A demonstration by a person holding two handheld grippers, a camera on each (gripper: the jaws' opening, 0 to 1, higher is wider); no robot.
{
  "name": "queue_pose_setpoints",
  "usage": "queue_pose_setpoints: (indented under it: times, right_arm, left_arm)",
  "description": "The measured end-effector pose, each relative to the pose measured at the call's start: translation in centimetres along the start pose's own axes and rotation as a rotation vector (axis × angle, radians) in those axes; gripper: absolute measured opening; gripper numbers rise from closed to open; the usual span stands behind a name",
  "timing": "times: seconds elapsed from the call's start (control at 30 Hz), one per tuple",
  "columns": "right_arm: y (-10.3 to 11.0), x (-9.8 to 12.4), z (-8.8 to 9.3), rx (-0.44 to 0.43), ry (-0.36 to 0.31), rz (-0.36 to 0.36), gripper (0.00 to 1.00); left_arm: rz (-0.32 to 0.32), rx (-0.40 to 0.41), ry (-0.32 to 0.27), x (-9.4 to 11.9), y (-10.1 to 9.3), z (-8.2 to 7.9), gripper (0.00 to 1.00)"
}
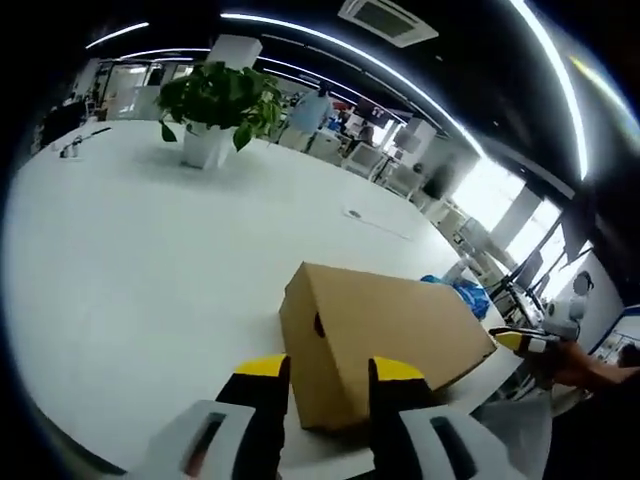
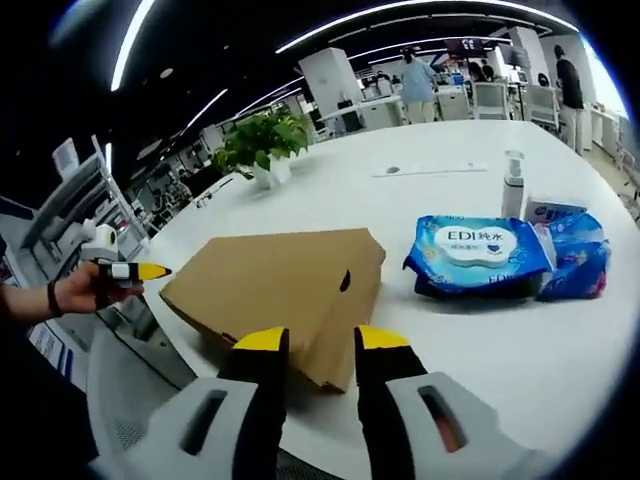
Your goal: Operate the shoe box by opening the lid, removing the specified soft item, and placing it in the target area until the item is outside and the box remains undamaged.
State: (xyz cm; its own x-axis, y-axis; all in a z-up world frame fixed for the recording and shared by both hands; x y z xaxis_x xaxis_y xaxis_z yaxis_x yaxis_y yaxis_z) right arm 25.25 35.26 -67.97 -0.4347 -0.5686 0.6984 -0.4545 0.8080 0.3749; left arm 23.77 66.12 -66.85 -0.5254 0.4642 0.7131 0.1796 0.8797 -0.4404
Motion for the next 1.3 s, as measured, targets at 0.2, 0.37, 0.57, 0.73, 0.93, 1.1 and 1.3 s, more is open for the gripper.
queue_pose_setpoints:
  times: [0.2, 0.37, 0.57, 0.73, 0.93, 1.1, 1.3]
  right_arm:
    - [0.5, -1.1, 0.6, -0.014, 0.028, -0.024, 0.21]
    - [0.6, -1.9, 0.8, -0.002, 0.046, -0.014, 0.18]
    - [0.3, -2.4, -0.2, 0.04, 0.043, 0.008, 0.17]
    - [-0.4, -3.4, -1.7, 0.039, 0.04, 0.022, 0.17]
    - [-1.8, -4.7, -4.3, 0.041, 0.039, 0.05, 0.17]
    - [-3.3, -5.5, -6.3, 0.048, 0.044, 0.087, 0.16]
    - [-5.3, -6.0, -8.2, 0.057, 0.049, 0.13, 0.16]
  left_arm:
    - [0.011, -0.031, 0.078, -1.3, -0.5, 1.5, 0.26]
    - [0.016, -0.053, 0.114, -2.0, -0.3, 1.8, 0.22]
    - [0.015, -0.043, 0.101, -2.8, 0.0, 0.4, 0.21]
    - [0.004, -0.04, 0.095, -3.9, 0.6, -1.5, 0.21]
    - [-0.008, -0.04, 0.086, -5.5, 1.0, -4.1, 0.21]
    - [-0.007, -0.04, 0.084, -7.1, 0.9, -6.1, 0.21]
    - [-0.002, -0.039, 0.077, -8.8, 0.7, -8.3, 0.21]
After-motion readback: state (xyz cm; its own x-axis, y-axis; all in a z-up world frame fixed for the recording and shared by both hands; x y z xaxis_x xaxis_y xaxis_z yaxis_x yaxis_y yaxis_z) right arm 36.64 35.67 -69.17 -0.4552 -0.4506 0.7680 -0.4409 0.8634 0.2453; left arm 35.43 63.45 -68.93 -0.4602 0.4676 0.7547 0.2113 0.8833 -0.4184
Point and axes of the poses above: the point that each gripper's makers call its tool centre point, and the gripper's own axes: x roughly backward along the fingers, y roughly to its left, z roughly out of its underside, the point moved 1 cm from there along x, roughly backward along the fingers, and after that the axes turned 14 degrees about y, right-handed, at the moved point
